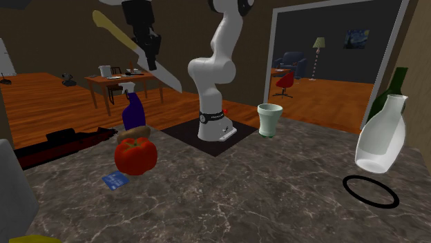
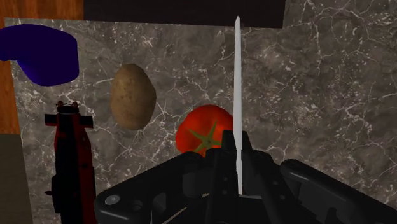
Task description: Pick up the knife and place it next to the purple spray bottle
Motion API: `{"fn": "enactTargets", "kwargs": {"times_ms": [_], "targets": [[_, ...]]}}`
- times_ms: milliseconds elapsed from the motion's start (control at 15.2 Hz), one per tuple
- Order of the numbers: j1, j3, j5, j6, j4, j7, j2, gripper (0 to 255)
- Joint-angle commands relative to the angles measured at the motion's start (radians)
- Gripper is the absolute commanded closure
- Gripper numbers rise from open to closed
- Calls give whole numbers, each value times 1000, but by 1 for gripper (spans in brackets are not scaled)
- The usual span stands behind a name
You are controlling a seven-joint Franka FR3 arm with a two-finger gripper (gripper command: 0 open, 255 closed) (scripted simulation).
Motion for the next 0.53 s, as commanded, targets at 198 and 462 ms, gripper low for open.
{"fn": "enactTargets", "kwargs": {"times_ms": [198, 462], "targets": [[-46, -101, -74, -34, -51, -115, -79, 255], [-88, -184, -142, -56, -76, -208, -125, 255]]}}
